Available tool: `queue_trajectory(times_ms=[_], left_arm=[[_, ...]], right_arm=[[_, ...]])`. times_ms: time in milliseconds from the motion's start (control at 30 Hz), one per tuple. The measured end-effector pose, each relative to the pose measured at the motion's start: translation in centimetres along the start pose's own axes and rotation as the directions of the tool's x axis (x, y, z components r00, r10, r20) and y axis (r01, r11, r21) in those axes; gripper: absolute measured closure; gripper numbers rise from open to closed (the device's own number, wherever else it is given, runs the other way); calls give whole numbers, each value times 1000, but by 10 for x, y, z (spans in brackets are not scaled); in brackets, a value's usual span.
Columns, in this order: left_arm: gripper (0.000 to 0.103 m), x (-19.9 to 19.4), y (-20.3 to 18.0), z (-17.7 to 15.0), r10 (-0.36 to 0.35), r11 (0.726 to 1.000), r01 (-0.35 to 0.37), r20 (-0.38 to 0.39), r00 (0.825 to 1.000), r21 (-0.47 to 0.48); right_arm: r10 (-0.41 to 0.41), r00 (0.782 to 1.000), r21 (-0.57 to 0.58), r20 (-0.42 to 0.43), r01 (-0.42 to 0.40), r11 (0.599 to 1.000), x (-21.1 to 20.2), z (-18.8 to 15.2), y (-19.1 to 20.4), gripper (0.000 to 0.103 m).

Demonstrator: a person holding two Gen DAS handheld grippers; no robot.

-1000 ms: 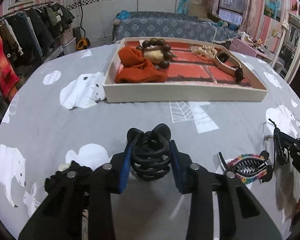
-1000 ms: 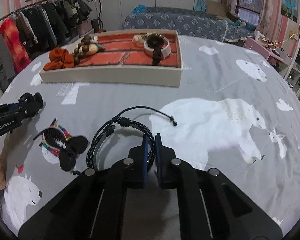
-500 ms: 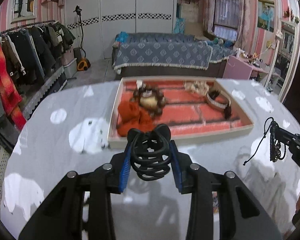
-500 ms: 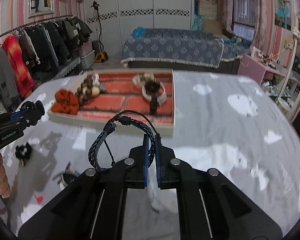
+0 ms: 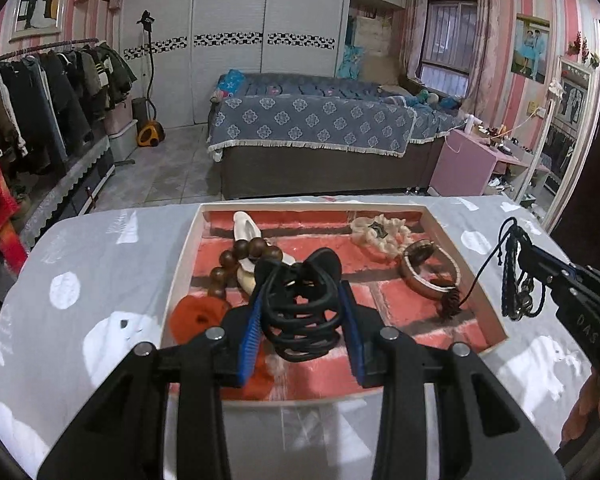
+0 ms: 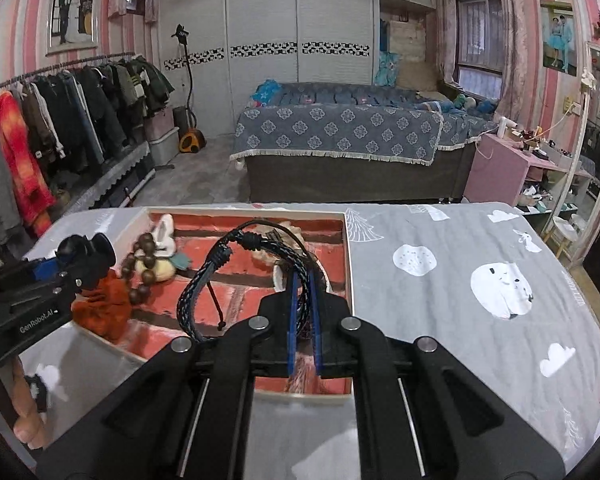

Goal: Organize jewelry
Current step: 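Carry the claw clip and leather bracelet over the tray and lower them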

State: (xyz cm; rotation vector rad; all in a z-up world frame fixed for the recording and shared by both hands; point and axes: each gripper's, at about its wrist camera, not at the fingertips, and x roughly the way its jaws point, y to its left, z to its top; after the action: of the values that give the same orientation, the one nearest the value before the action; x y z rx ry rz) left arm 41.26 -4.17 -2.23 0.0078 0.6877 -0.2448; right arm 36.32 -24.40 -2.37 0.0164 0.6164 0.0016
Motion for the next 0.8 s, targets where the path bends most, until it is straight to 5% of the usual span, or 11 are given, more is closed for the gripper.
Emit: queue_trajectory(times_ms=[233, 800], left_arm=[[67, 38, -6, -18, 18, 998, -16, -30, 999, 53], [67, 59, -14, -36, 28, 995, -22, -64, 998, 94]], right_arm=[[-13, 999, -16, -49, 12, 1000, 33, -18, -3, 96], [-26, 987, -66, -157, 16, 998, 69, -41, 9, 96]])
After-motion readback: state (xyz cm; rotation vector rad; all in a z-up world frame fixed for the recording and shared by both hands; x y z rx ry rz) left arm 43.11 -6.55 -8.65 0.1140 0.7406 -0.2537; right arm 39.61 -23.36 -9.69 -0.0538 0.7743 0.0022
